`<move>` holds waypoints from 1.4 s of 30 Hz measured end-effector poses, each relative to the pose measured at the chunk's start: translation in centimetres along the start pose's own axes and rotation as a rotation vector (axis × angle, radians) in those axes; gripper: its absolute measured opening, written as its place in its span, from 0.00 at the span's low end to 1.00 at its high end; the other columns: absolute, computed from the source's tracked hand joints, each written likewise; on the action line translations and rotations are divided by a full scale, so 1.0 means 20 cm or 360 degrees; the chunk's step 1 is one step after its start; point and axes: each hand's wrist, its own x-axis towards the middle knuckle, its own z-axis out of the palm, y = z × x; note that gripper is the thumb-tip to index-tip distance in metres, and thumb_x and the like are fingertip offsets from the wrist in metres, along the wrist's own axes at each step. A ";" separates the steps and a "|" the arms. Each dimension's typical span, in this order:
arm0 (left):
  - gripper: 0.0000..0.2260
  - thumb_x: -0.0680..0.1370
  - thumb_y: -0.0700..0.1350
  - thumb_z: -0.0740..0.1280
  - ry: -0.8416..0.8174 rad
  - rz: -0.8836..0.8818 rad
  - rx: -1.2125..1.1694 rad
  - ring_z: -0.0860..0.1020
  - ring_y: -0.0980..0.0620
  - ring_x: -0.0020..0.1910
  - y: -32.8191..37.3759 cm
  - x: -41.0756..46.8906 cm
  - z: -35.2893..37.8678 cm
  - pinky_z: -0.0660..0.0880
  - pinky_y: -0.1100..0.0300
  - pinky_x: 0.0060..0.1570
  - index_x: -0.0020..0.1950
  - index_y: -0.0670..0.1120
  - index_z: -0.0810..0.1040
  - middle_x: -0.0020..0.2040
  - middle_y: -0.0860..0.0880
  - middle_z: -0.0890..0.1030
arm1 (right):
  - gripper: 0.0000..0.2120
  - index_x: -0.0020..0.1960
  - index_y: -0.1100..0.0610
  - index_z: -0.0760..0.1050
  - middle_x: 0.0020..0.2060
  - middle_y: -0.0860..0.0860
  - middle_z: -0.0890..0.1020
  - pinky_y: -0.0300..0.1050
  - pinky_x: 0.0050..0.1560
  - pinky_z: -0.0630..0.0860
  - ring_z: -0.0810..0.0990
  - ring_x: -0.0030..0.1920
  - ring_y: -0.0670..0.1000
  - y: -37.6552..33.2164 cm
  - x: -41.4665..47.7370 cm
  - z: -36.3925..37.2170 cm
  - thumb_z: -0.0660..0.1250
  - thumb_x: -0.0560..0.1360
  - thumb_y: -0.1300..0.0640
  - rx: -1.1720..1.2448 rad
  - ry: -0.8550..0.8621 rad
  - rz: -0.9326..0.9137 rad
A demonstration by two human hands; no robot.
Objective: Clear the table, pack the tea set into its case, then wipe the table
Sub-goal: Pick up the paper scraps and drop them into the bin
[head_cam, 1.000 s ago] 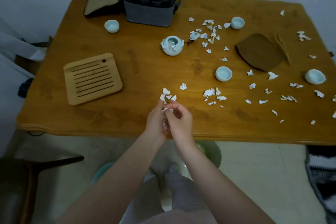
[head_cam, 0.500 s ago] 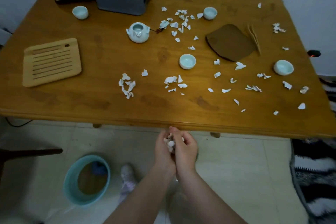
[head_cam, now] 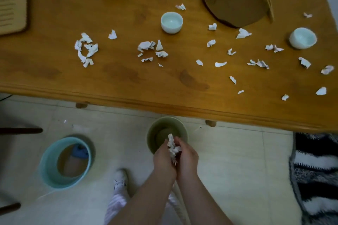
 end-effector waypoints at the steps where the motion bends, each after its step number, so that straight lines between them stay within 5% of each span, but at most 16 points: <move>1: 0.11 0.80 0.45 0.65 0.0044 0.0005 0.0043 0.81 0.43 0.47 -0.01 0.03 0.00 0.77 0.54 0.44 0.53 0.38 0.80 0.47 0.39 0.83 | 0.06 0.47 0.65 0.84 0.41 0.61 0.86 0.52 0.52 0.80 0.85 0.45 0.58 0.02 0.05 -0.01 0.72 0.72 0.63 0.0038 0.0023 0.0045; 4: 0.12 0.81 0.46 0.62 0.0105 -0.0018 0.0069 0.80 0.43 0.49 -0.04 0.16 0.01 0.76 0.53 0.45 0.56 0.39 0.79 0.51 0.39 0.82 | 0.07 0.47 0.66 0.82 0.43 0.62 0.85 0.52 0.52 0.80 0.85 0.46 0.60 0.05 0.19 -0.04 0.72 0.72 0.63 0.0168 0.0049 0.0184; 8: 0.17 0.80 0.45 0.60 0.0097 -0.0130 -0.0034 0.76 0.40 0.61 -0.04 0.29 0.01 0.70 0.48 0.66 0.67 0.40 0.74 0.63 0.38 0.77 | 0.06 0.47 0.65 0.80 0.46 0.63 0.84 0.52 0.51 0.79 0.83 0.47 0.61 0.09 0.33 -0.05 0.68 0.75 0.61 0.0303 0.0109 0.0300; 11: 0.12 0.81 0.42 0.58 0.0156 -0.0069 -0.0114 0.78 0.40 0.54 -0.04 0.34 0.00 0.69 0.47 0.66 0.56 0.38 0.77 0.50 0.38 0.81 | 0.15 0.58 0.65 0.78 0.54 0.63 0.82 0.53 0.57 0.77 0.81 0.55 0.62 0.11 0.40 -0.04 0.66 0.77 0.56 0.0372 0.0056 0.0336; 14: 0.10 0.81 0.43 0.58 0.0134 -0.0068 -0.0175 0.77 0.42 0.45 -0.05 0.38 0.01 0.69 0.47 0.66 0.46 0.40 0.76 0.36 0.42 0.82 | 0.14 0.56 0.63 0.78 0.54 0.60 0.81 0.52 0.56 0.76 0.80 0.56 0.61 0.10 0.43 -0.04 0.62 0.80 0.53 0.0442 0.0058 0.0338; 16: 0.11 0.82 0.46 0.56 0.0087 -0.0076 -0.0230 0.76 0.42 0.49 -0.03 0.38 0.03 0.68 0.47 0.67 0.49 0.41 0.74 0.44 0.43 0.81 | 0.12 0.53 0.59 0.77 0.56 0.58 0.79 0.54 0.62 0.73 0.77 0.58 0.59 0.09 0.44 -0.03 0.62 0.80 0.51 0.0476 0.0073 0.0338; 21: 0.22 0.82 0.56 0.55 0.0005 -0.0057 -0.0265 0.67 0.43 0.68 0.02 0.39 0.02 0.65 0.46 0.63 0.75 0.50 0.63 0.73 0.45 0.66 | 0.19 0.66 0.57 0.73 0.67 0.58 0.72 0.56 0.69 0.67 0.71 0.65 0.57 0.07 0.47 -0.01 0.61 0.80 0.48 0.0469 0.0024 0.0312; 30: 0.30 0.77 0.68 0.53 -0.0051 -0.0004 -0.0259 0.62 0.39 0.72 0.07 0.40 0.05 0.59 0.36 0.69 0.77 0.58 0.58 0.75 0.45 0.62 | 0.20 0.67 0.53 0.73 0.68 0.54 0.72 0.60 0.66 0.68 0.67 0.70 0.57 0.01 0.43 -0.01 0.59 0.80 0.45 0.0343 0.0023 0.0273; 38: 0.31 0.76 0.69 0.53 -0.0020 0.0041 -0.0185 0.63 0.40 0.72 0.13 0.43 0.06 0.58 0.40 0.69 0.76 0.58 0.60 0.74 0.43 0.63 | 0.18 0.66 0.56 0.73 0.63 0.55 0.75 0.55 0.55 0.75 0.72 0.64 0.58 -0.05 0.37 0.02 0.57 0.82 0.48 0.0103 0.0052 0.0206; 42: 0.32 0.77 0.69 0.54 -0.0065 -0.0016 -0.0267 0.62 0.39 0.73 0.12 0.41 0.08 0.61 0.43 0.69 0.77 0.56 0.57 0.76 0.44 0.60 | 0.17 0.65 0.56 0.73 0.63 0.56 0.75 0.58 0.58 0.76 0.72 0.64 0.59 -0.06 0.38 0.05 0.57 0.82 0.49 0.0161 0.0039 0.0242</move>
